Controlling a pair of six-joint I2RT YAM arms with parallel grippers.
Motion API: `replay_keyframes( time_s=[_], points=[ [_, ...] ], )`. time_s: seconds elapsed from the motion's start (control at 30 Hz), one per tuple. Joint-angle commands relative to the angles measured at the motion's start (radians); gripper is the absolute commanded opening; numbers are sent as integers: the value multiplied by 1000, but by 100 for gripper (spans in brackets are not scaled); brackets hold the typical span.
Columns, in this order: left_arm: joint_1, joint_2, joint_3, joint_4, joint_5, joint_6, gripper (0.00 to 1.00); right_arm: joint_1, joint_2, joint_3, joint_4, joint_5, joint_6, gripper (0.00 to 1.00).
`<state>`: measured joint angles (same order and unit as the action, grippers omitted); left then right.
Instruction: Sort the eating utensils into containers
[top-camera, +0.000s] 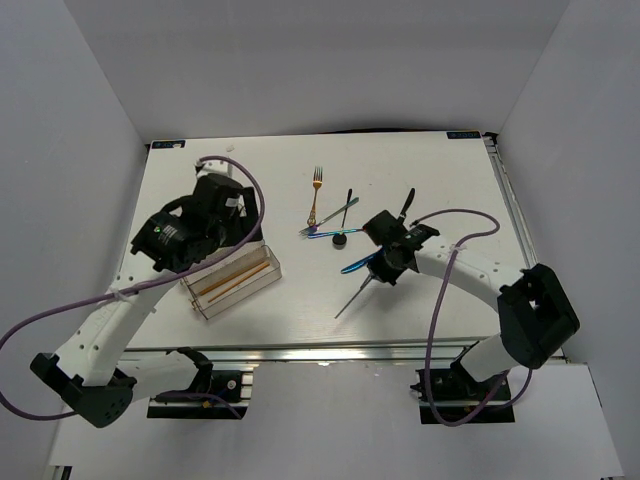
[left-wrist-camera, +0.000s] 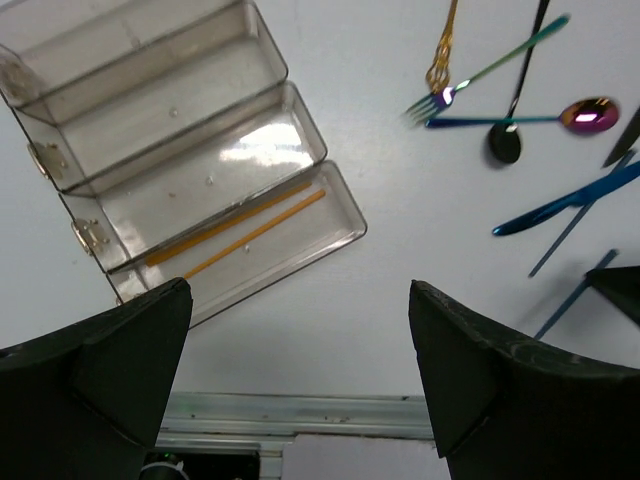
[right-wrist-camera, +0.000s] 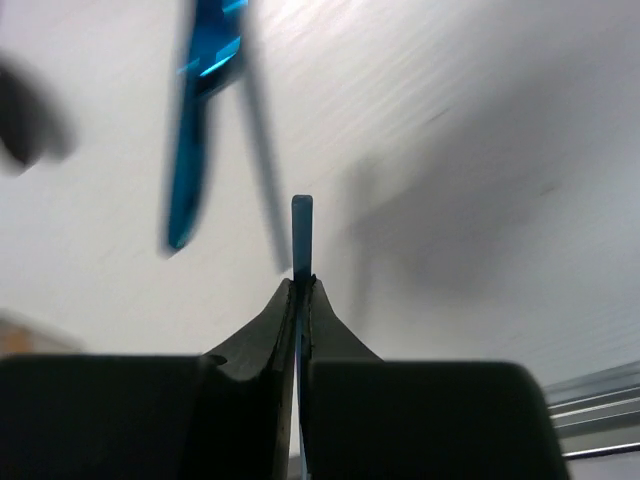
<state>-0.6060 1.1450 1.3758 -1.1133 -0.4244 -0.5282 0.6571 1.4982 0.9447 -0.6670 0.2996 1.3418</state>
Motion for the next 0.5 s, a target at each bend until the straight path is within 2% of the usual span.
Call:
replay_keyframes(
  time_s=[0.0,0.1,0.23,0.47],
  points=[
    [-5,12,117,-48,-68,-16,98,84,-33,103,12,-22,118,0],
    [-5,38,221,-80,-88,-19,98,165,45,238,33,-22,180,0],
    [-5,70,379,-125,-106,-38,98,251,238,463,92,7,226,0],
    [-5,91,483,-198,-191,-72,98,371,497,813,77,110,467,0]
  ],
)
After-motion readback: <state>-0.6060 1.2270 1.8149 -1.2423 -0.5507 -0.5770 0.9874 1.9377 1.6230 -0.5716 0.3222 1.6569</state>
